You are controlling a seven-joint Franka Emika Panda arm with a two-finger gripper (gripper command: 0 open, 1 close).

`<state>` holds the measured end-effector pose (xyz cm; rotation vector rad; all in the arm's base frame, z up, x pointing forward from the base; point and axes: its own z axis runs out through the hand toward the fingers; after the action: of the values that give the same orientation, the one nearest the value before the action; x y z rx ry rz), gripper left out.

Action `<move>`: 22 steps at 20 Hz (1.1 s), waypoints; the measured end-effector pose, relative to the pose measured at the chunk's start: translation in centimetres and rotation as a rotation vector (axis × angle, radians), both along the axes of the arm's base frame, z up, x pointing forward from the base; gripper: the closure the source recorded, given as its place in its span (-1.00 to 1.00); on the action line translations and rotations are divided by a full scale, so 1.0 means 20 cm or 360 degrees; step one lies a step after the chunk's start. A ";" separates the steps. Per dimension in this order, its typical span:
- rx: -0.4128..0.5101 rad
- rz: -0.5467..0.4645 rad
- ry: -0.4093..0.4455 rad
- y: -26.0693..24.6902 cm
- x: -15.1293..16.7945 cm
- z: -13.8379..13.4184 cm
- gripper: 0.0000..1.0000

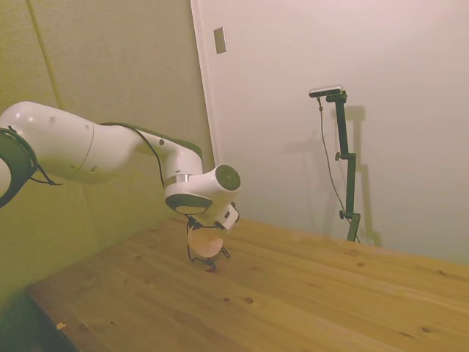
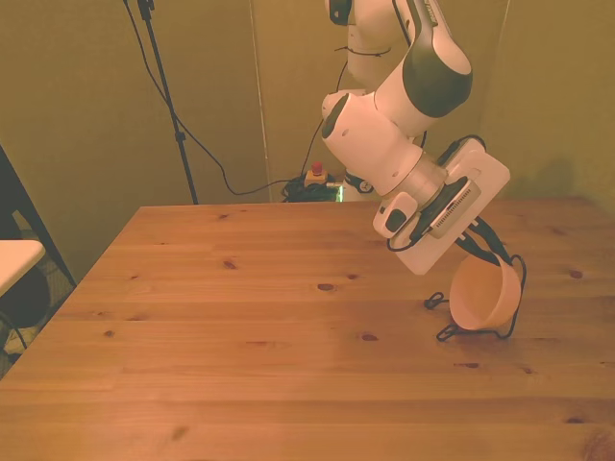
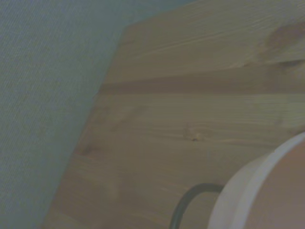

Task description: Load the bowl

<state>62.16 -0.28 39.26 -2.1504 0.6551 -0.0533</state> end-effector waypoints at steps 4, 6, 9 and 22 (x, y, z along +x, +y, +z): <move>0.0002 -0.0001 0.0017 0.00 0.00 -0.04 -1.00; 0.0003 -0.0005 0.0017 -0.01 0.00 -0.04 -1.00; 0.0011 -0.0017 0.0016 -0.02 0.00 -0.03 -1.00; -0.0133 -0.0131 -0.0047 -0.33 -0.13 0.21 -1.00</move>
<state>59.58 -6.95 43.38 -2.1976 0.7353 -0.1592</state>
